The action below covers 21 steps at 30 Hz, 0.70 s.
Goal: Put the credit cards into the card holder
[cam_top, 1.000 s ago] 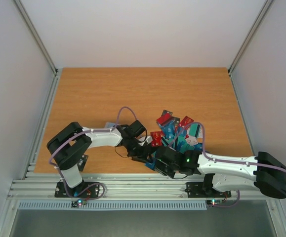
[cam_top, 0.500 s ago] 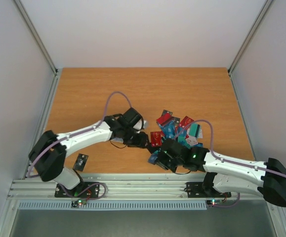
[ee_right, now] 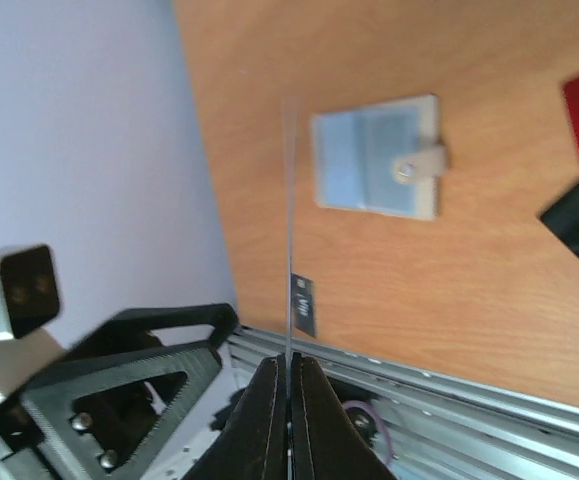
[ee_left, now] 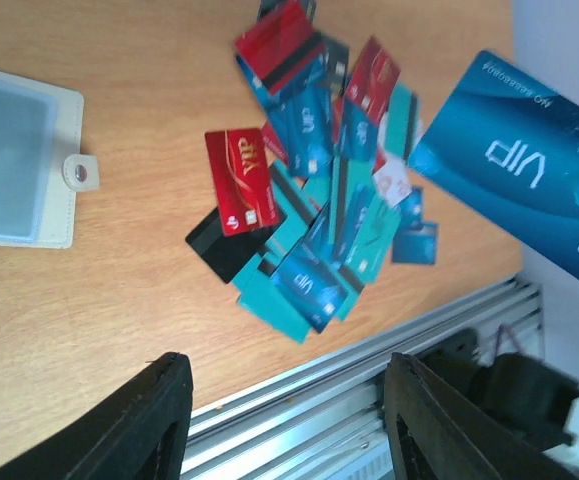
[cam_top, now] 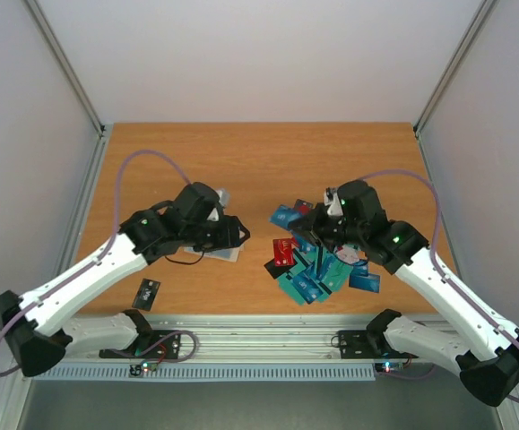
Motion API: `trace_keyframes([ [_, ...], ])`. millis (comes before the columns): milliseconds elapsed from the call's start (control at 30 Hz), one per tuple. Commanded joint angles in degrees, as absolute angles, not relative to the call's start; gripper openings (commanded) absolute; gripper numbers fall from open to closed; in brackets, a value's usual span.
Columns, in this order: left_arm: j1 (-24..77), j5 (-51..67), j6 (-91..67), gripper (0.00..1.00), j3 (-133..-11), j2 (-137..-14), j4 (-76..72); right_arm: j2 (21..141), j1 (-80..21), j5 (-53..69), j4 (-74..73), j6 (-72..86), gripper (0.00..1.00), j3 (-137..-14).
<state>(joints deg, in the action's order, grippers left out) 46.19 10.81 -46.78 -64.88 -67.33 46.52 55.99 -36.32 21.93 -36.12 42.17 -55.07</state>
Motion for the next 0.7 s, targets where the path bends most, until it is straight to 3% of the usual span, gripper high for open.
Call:
trace_keyframes([
  [0, 45.9, 4.3, -57.9, 0.55, -66.4, -61.9, 42.5, 58.6, -34.8, 24.0, -34.6, 39.4, 0.01, -60.9],
  [400, 45.8, 7.3, -58.5, 0.54, -67.4, -59.8, 15.9, 61.6, -34.7, 17.6, -12.4, 43.1, 0.01, -66.2],
  [667, 45.7, 8.0, -63.6, 0.51, -63.3, -59.8, -3.7, 60.8, -34.8, 17.2, -6.9, 44.3, 0.01, -67.8],
])
